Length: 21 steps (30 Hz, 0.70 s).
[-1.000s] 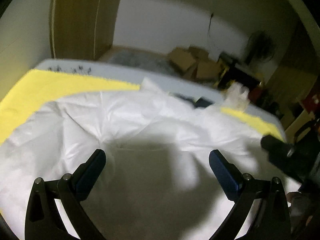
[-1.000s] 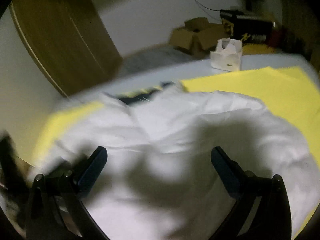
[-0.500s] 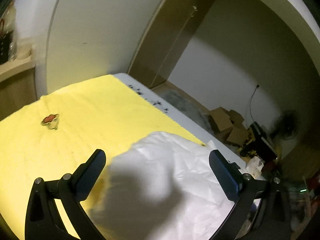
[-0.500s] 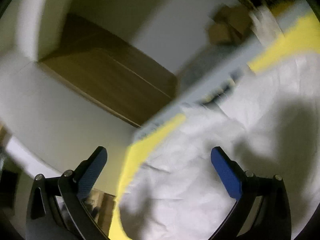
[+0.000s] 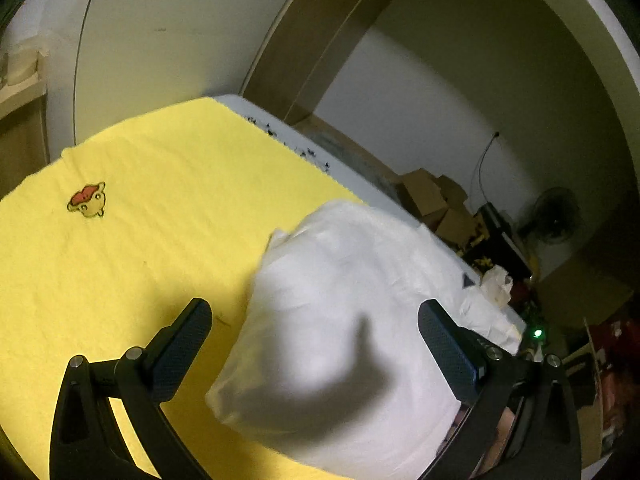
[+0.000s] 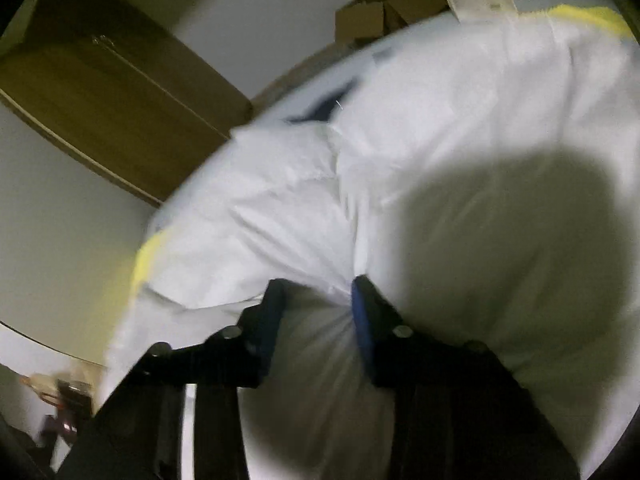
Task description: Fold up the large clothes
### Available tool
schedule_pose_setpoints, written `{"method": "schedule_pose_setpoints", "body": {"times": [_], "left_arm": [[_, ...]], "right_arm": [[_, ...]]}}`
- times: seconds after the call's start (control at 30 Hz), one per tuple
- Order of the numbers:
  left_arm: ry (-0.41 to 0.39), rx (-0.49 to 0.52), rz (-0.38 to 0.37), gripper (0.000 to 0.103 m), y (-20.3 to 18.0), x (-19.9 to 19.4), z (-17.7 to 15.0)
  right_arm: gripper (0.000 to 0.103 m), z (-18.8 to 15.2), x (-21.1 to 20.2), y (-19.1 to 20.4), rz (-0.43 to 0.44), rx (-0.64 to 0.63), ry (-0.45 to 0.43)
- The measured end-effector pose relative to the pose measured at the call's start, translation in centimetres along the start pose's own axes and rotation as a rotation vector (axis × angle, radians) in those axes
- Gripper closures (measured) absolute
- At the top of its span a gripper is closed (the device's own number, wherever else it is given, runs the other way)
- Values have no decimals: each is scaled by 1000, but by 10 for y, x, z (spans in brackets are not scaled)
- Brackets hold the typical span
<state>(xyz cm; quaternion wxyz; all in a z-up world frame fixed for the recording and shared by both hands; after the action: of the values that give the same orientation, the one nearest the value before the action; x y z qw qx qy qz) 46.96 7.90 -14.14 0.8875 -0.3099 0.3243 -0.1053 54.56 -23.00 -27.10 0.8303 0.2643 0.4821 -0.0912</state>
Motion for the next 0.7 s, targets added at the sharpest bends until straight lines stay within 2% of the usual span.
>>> {"method": "schedule_pose_setpoints", "body": {"times": [0.03, 0.07, 0.17, 0.2, 0.27, 0.33, 0.4, 0.47, 0.57, 0.6, 0.7], "left_arm": [[6, -10, 0, 0, 3, 2, -3], [15, -29, -6, 0, 5, 3, -6], [39, -53, -34, 0, 6, 3, -14], [38, -45, -36, 0, 6, 1, -15], [33, -29, -38, 0, 8, -5, -17], [28, -41, -36, 0, 12, -9, -19], [20, -73, -49, 0, 14, -11, -19], [9, -86, -57, 0, 13, -13, -16], [5, -80, -62, 0, 11, -17, -15], [5, -82, -62, 0, 11, -19, -15], [-2, -93, -67, 0, 11, -28, -16]], "right_arm": [[83, 2, 11, -7, -19, 9, -10], [92, 4, 16, -9, -21, 14, -19], [93, 7, 19, -3, -51, -33, -46], [92, 6, 14, 0, -84, -74, -30], [84, 3, -6, -2, -92, -52, -21], [71, -9, -38, -3, -95, -60, -26], [71, -27, -51, 5, -82, -124, -21], [72, -44, -41, 5, -125, -173, 30], [74, -49, -19, 2, -155, -239, 36], [74, -46, -19, -8, -154, -245, 36], [74, -43, -16, -1, -191, -310, 24]]}}
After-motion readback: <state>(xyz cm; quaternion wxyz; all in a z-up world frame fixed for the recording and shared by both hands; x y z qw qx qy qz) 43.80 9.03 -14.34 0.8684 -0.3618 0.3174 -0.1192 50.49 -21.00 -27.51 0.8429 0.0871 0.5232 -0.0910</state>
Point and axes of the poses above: each gripper's, at about its wrist camera, not at the fingertips, and x roughly the way its jaws point, y to its left, z to its top, the point moved 10 cm from there along x, roughly the way its jaws point, and after that the axes turned 14 degrees about -z, right-handed, at the moved point
